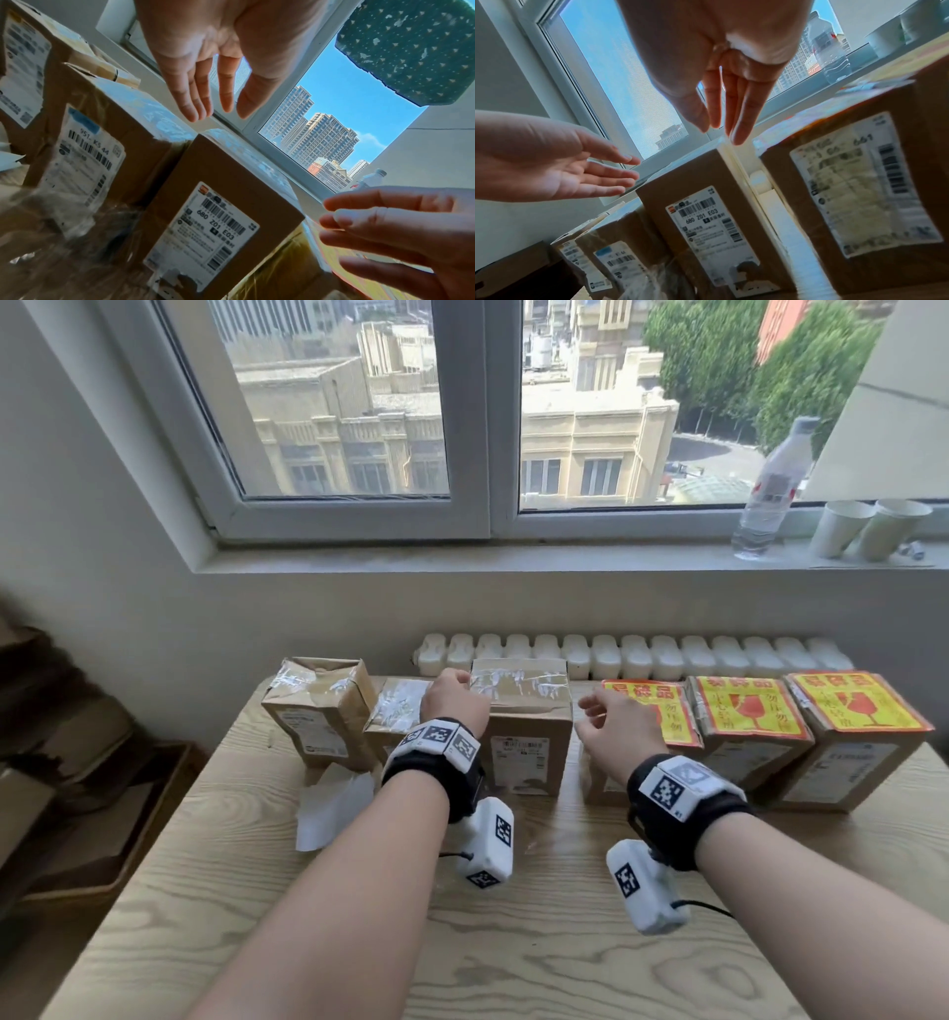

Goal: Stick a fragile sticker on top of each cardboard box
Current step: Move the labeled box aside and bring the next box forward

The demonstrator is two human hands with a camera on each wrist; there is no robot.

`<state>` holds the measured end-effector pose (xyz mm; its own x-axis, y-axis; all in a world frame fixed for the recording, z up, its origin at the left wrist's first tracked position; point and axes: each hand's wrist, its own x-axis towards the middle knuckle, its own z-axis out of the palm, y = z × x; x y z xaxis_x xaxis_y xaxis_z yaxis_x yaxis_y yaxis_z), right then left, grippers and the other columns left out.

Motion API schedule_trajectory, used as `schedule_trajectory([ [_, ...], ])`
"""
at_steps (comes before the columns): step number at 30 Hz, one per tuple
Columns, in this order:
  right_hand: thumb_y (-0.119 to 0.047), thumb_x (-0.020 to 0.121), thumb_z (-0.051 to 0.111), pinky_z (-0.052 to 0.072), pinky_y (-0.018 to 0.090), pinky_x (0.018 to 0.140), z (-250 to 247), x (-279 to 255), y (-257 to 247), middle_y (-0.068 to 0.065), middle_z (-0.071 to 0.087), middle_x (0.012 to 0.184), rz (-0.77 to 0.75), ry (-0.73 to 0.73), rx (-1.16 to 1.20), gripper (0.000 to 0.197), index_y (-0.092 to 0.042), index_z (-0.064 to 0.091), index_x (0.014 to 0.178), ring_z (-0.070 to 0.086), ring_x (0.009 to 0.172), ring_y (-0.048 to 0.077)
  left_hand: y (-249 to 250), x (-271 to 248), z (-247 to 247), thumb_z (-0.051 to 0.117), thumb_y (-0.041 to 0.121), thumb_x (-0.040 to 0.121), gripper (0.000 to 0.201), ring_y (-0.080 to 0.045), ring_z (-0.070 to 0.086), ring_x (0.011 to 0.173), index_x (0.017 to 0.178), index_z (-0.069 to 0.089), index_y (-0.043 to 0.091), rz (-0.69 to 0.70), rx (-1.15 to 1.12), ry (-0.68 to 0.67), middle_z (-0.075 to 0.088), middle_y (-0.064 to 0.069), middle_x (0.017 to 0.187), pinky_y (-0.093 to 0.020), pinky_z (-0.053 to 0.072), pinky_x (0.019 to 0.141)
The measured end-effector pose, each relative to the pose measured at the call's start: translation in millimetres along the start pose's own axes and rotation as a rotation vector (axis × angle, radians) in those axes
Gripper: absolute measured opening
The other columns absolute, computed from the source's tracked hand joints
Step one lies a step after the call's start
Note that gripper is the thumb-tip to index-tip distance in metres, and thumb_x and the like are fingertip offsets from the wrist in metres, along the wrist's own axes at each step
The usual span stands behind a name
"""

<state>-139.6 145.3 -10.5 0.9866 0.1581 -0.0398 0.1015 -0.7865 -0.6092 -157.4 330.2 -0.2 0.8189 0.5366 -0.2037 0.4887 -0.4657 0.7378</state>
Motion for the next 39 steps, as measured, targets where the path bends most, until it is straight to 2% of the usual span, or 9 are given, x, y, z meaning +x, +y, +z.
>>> schedule_trajectory([
  [3,-0.023,0.091,0.058,0.051,0.039,0.095,13.8,5.6,-10.0,0.005,0.064,0.120,0.066,-0.013,0.032,0.034,-0.014,0.057,0.123,0.061,0.107,0.023,-3.3,16.7,1.4,0.053,0.011,0.090,0.048,-0.017,0.056,0.103,0.137,0.045,0.019,0.020,-0.010,-0.101,0.056,-0.005,0.133,-0.023,0.039,0.075],
  [5,-0.024,0.092,0.055,0.050,0.038,0.095,21.1,8.5,-13.9,0.007,0.064,0.121,0.111,-0.002,0.047,0.032,-0.012,0.058,0.122,0.061,0.108,0.024,-3.7,26.1,4.3,0.051,0.009,0.091,0.053,-0.019,0.056,0.112,0.142,0.039,0.018,0.031,-0.003,-0.148,0.051,-0.006,0.139,-0.023,0.039,0.075],
  [10,-0.025,0.094,0.054,0.046,0.036,0.099,31.9,7.1,-19.0,0.008,0.059,0.132,0.217,0.043,0.127,0.041,-0.014,0.050,0.134,0.057,0.117,0.026,-2.7,39.9,11.6,0.046,0.011,0.094,0.050,-0.026,0.053,0.122,0.144,0.038,0.014,0.075,0.040,-0.206,0.052,-0.009,0.139,-0.029,0.042,0.090],
  [18,-0.034,0.095,0.050,0.046,0.029,0.080,27.0,-4.9,-14.9,0.007,0.064,0.121,0.287,0.134,0.135,0.038,-0.017,0.055,0.129,0.060,0.101,0.024,-8.8,27.8,10.6,0.055,0.013,0.090,0.050,-0.023,0.052,0.125,0.139,0.044,0.016,0.109,0.011,-0.202,0.054,-0.004,0.139,-0.032,0.043,0.101],
  [24,-0.045,0.096,0.045,0.044,0.031,0.070,8.4,-29.1,-9.2,0.001,0.063,0.097,0.267,0.160,0.064,0.035,-0.021,0.057,0.119,0.056,0.081,0.020,-10.8,-4.3,-10.9,0.059,0.025,0.088,0.038,-0.019,0.059,0.096,0.126,0.054,0.021,0.051,-0.090,-0.109,0.062,-0.002,0.121,-0.026,0.046,0.078],
  [29,-0.047,0.096,0.044,0.041,0.028,0.072,-6.0,-58.0,0.0,0.003,0.067,0.107,0.206,0.156,0.001,0.039,-0.022,0.060,0.120,0.051,0.083,0.017,-15.4,-37.7,-12.4,0.069,0.036,0.077,0.049,-0.020,0.066,0.098,0.122,0.057,0.022,-0.018,-0.166,-0.136,0.064,-0.001,0.115,-0.033,0.053,0.091],
  [32,-0.047,0.095,0.048,0.041,0.027,0.073,-13.9,-74.5,7.4,0.002,0.068,0.109,0.198,0.152,-0.005,0.038,-0.022,0.063,0.118,0.053,0.086,0.017,-20.5,-56.7,-9.1,0.074,0.032,0.071,0.039,-0.020,0.067,0.093,0.108,0.066,0.021,-0.041,-0.231,-0.173,0.068,0.000,0.105,-0.036,0.058,0.083],
  [35,-0.048,0.092,0.051,0.041,0.027,0.076,-17.4,-86.7,17.0,0.001,0.068,0.109,0.189,0.137,-0.018,0.038,-0.022,0.066,0.114,0.060,0.096,0.021,-26.3,-71.2,-6.5,0.077,0.022,0.068,0.012,-0.022,0.068,0.088,0.075,0.068,0.023,-0.079,-0.282,-0.192,0.069,0.000,0.087,-0.039,0.060,0.078],
  [39,-0.047,0.089,0.054,0.044,0.027,0.077,-20.5,-100.3,31.2,-0.001,0.069,0.106,0.189,0.115,-0.037,0.034,-0.023,0.068,0.108,0.057,0.090,0.017,-35.2,-85.9,2.9,0.080,0.017,0.059,0.018,-0.028,0.069,0.089,0.072,0.067,0.020,-0.113,-0.285,-0.262,0.071,-0.007,0.087,-0.045,0.059,0.079],
])
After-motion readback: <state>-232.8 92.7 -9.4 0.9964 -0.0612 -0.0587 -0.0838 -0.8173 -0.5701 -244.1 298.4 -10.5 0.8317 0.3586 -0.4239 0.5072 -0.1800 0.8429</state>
